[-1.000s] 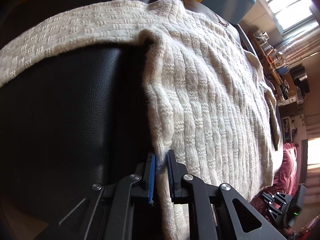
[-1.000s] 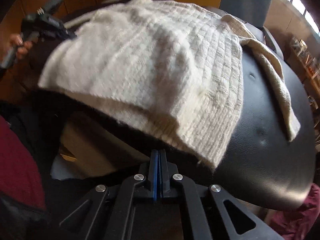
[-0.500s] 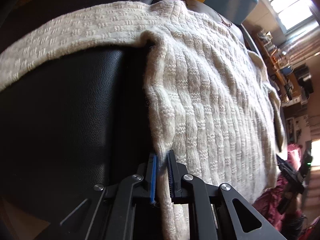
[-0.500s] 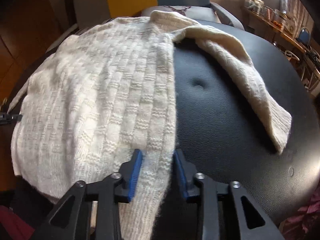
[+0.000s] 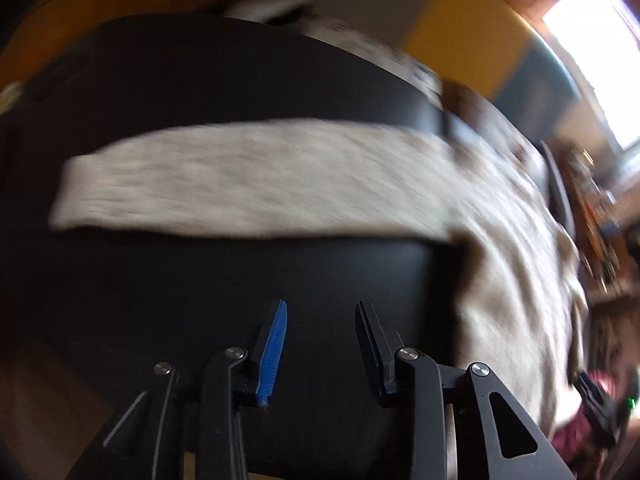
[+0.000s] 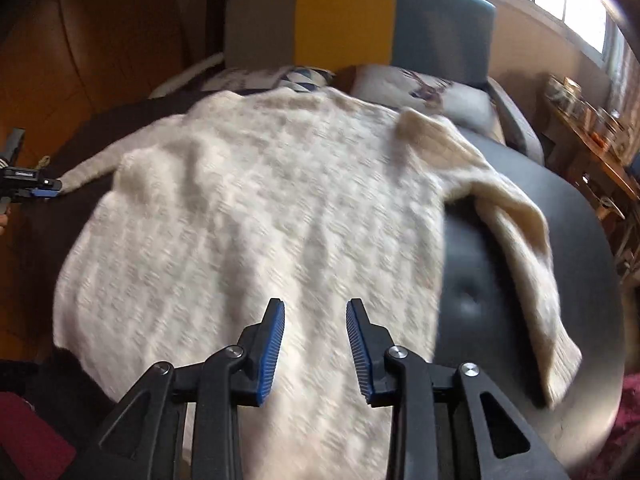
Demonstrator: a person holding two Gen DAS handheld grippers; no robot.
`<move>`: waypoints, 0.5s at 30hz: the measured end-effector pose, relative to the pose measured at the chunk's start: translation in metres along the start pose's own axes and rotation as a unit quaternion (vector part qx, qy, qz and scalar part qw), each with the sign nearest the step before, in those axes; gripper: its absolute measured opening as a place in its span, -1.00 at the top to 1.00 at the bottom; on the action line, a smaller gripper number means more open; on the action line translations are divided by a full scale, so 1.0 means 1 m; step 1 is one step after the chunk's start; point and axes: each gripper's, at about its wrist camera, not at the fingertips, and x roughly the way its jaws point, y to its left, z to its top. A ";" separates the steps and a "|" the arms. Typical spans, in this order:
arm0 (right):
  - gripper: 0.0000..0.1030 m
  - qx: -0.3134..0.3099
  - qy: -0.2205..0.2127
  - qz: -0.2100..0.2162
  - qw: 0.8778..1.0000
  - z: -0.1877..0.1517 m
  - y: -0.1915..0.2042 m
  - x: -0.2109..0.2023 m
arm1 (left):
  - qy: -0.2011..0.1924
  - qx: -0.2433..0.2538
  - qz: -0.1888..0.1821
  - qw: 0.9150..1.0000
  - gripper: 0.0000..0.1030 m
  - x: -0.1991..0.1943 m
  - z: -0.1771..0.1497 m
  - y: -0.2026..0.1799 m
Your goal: Fold clothes
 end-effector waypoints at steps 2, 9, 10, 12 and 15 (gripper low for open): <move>0.38 -0.027 0.000 0.036 0.999 0.036 0.030 0.027 | -0.024 -0.037 0.050 0.998 0.29 -0.007 0.019 0.047; 0.37 -0.081 0.009 0.123 0.989 0.151 0.080 0.112 | -0.030 -0.101 0.119 0.987 0.12 -0.004 0.065 0.164; 0.37 -0.074 0.007 0.131 0.989 0.166 0.078 0.123 | -0.025 -0.099 0.112 0.988 0.04 0.001 0.069 0.170; 0.36 -0.064 0.008 0.133 0.989 0.191 0.071 0.139 | -0.011 -0.085 0.098 0.992 -0.05 0.015 0.072 0.168; 0.34 -0.041 0.010 0.132 0.990 0.221 0.057 0.161 | 0.009 -0.058 0.087 0.994 -0.13 0.035 0.075 0.162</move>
